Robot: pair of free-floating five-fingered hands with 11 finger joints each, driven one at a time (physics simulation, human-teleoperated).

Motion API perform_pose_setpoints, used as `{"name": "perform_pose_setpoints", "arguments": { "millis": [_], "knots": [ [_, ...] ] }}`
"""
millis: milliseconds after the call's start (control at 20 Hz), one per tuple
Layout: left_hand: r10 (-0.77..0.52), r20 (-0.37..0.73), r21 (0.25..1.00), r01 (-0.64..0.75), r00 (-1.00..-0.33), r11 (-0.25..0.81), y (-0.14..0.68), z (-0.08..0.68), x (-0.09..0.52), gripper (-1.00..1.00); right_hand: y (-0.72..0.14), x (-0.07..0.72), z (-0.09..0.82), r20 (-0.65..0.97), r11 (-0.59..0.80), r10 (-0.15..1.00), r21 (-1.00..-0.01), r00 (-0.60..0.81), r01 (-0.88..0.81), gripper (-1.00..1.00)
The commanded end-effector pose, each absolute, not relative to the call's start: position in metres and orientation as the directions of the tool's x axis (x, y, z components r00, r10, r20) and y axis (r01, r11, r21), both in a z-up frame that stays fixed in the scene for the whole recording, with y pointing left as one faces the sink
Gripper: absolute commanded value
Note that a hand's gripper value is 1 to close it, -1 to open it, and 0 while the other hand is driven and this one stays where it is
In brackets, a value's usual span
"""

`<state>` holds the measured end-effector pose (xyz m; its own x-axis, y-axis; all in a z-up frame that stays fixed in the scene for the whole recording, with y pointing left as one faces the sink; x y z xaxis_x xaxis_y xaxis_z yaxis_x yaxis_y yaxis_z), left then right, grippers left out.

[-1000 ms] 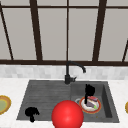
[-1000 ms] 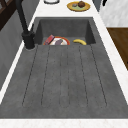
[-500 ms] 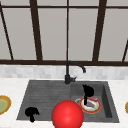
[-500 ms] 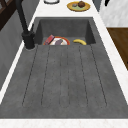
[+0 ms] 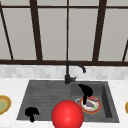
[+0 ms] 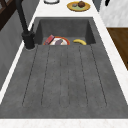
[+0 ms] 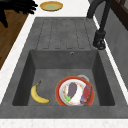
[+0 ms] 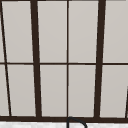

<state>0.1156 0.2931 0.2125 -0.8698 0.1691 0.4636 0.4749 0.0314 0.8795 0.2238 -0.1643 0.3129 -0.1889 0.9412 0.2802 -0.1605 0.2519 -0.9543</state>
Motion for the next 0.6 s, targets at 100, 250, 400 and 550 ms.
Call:
{"name": "perform_pose_setpoints", "arguments": {
  "millis": [100,250,400,550],
  "knots": [
    [0.169,0.464,0.880,0.475,-0.870,0.031,0.293,0.213,0.116,0.00,-0.166,0.233,0.313,0.283,0.250,0.934,-0.954,-0.217,-0.167,-1.00],
    [0.169,0.464,0.880,0.475,-0.870,0.031,0.293,0.213,0.116,0.00,-0.168,0.260,0.314,0.287,0.250,0.929,-0.952,-0.234,-0.176,-1.00],
    [0.169,0.464,0.880,0.475,-0.870,0.031,0.293,0.213,0.116,0.00,-0.171,0.275,0.317,0.290,0.264,0.924,-0.955,-0.250,-0.133,-1.00],
    [0.169,0.464,0.880,0.475,-0.870,0.031,0.293,0.213,0.116,0.00,-0.167,0.291,0.318,0.278,0.257,0.926,-0.960,-0.255,-0.112,-1.00]
  ]
}}
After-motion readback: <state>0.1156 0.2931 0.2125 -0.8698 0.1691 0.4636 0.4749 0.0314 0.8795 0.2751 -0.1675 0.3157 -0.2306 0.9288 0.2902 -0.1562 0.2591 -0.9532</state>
